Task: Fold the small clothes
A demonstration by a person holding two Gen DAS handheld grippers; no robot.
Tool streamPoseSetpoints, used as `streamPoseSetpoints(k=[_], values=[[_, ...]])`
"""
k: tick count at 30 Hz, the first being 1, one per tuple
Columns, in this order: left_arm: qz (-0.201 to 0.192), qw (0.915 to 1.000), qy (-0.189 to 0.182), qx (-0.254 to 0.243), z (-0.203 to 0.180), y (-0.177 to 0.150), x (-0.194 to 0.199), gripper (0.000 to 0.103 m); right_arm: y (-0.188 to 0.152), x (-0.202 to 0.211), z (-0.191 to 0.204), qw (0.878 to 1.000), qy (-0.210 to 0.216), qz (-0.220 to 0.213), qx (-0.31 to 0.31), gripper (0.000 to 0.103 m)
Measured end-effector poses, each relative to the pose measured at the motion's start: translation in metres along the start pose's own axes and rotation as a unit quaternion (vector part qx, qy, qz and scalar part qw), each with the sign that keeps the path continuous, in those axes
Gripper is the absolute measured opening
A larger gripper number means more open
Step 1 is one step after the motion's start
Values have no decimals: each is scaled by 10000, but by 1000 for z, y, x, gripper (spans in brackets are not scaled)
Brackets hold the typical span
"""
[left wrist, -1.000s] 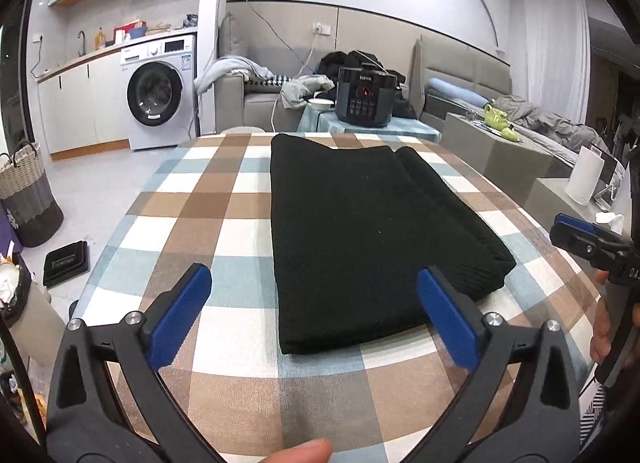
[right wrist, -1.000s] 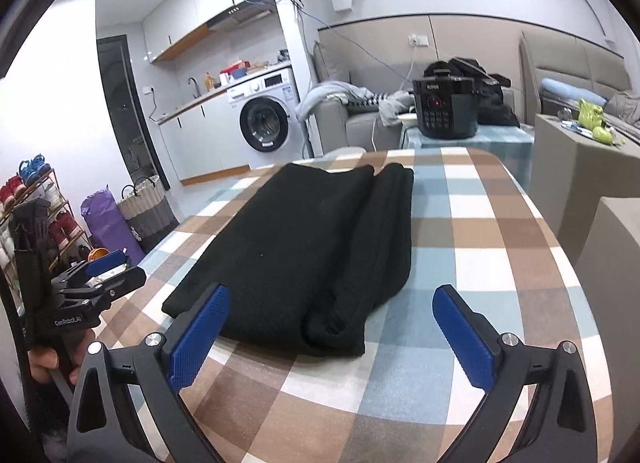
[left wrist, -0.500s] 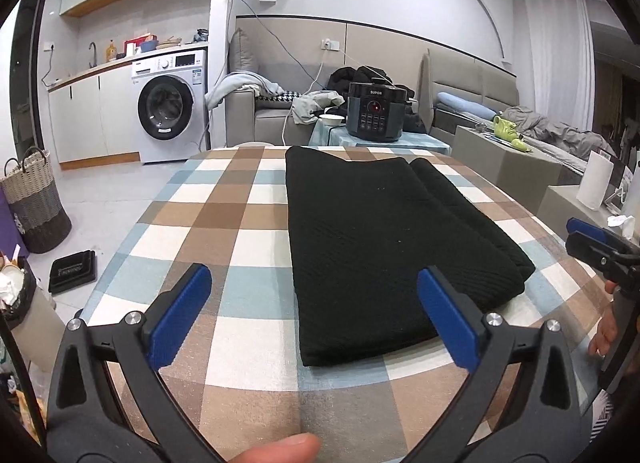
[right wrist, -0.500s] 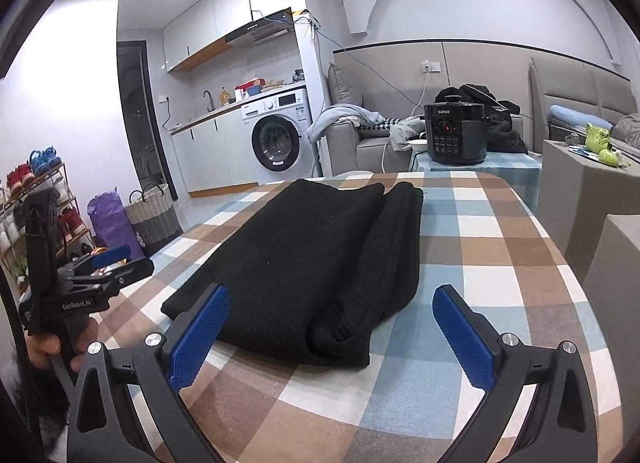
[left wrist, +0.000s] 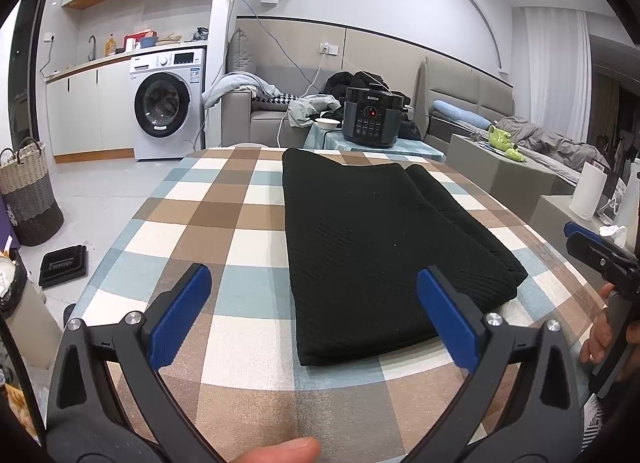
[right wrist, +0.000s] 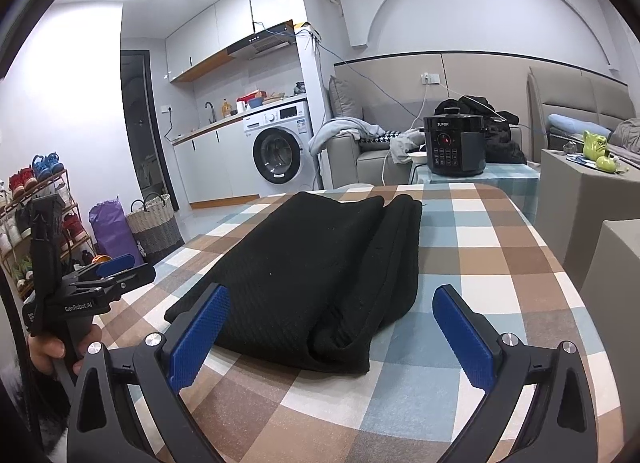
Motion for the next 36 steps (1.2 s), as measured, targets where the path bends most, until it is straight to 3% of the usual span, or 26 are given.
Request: streamPoseSetpoints(k=[21, 36], values=[[133, 9998, -108, 37, -5, -4, 4, 102, 1, 3, 0, 10000, 17, -74, -27, 103], [-3, 10000, -74, -50, -13, -3, 8, 102, 2, 3, 0, 9999, 30, -101, -46, 103]])
Point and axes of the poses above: each gripper's, at about its wrist camera, not at the fingertips, and x roughly against the way its jaws point, z to its left, y to its top, the point moved 10 cm from there along -x, roughly the way its jaws point, and after that the axes turned 11 degrees about y, right-handed, at the moved point
